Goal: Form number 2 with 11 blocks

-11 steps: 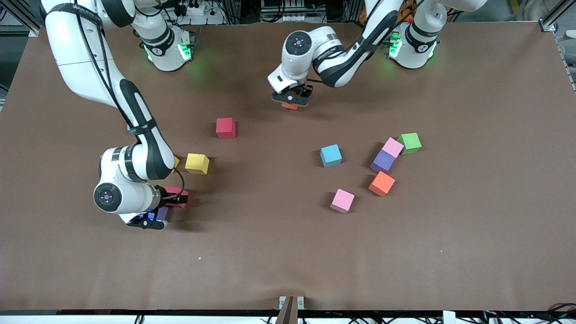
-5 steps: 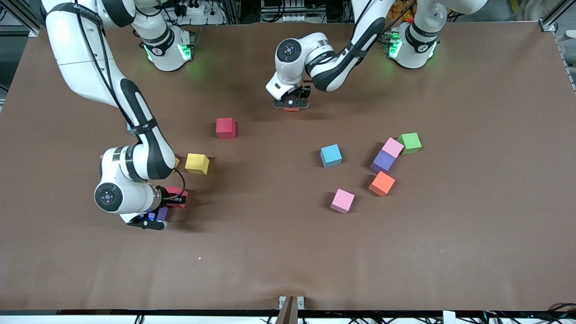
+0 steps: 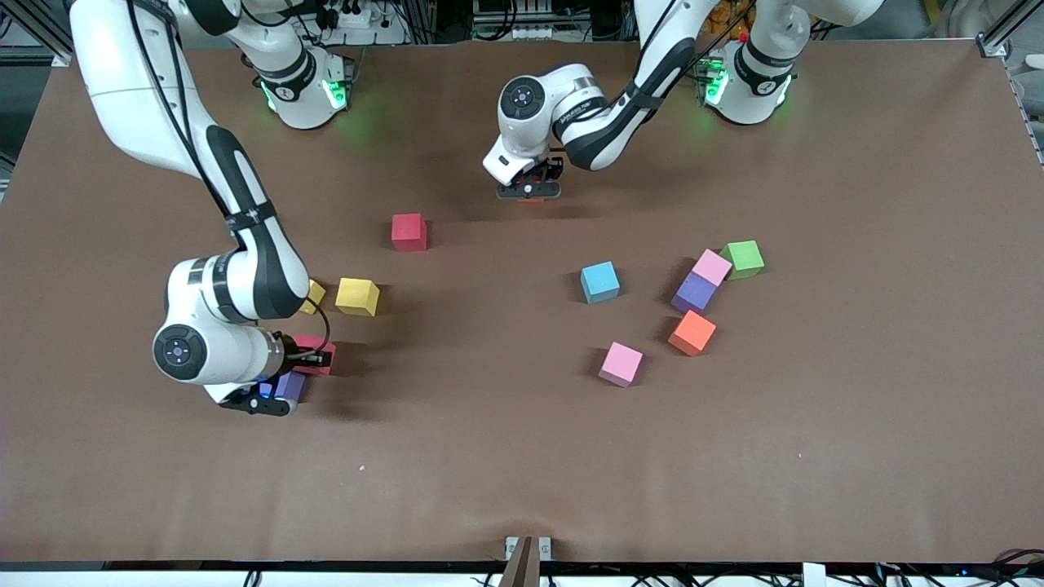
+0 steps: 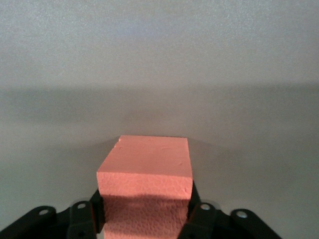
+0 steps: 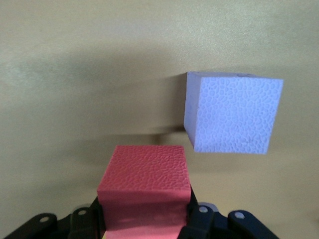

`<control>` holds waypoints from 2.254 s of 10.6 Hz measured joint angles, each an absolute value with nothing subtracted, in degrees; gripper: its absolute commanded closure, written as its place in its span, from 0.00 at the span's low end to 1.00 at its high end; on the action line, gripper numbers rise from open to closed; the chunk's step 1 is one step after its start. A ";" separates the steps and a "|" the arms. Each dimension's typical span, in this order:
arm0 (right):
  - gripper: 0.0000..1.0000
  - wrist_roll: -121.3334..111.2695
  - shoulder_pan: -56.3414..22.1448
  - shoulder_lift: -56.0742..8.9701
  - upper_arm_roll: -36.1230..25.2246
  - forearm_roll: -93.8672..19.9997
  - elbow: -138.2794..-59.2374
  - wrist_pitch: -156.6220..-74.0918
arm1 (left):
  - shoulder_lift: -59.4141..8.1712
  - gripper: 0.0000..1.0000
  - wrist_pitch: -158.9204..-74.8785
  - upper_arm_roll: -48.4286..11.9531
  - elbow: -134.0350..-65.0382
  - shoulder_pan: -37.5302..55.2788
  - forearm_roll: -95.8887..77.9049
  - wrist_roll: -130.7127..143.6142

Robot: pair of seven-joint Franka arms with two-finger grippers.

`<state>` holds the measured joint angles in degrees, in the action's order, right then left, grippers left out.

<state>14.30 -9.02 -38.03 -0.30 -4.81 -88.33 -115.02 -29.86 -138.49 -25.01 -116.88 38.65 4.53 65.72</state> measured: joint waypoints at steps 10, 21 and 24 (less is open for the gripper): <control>0.41 -7.68 -15.03 -32.51 1.71 -4.09 -88.09 -109.24 | -20.10 0.00 -133.21 -23.29 -111.71 28.65 4.53 69.44; 0.37 -25.69 -32.78 -30.24 1.68 2.55 -93.40 -109.27 | -35.35 0.00 -131.90 -18.56 -102.63 19.80 9.20 59.63; 0.37 -26.88 -35.88 -24.82 1.71 3.97 -102.85 -114.87 | -35.42 0.00 -127.10 -19.47 -102.71 19.88 9.41 59.63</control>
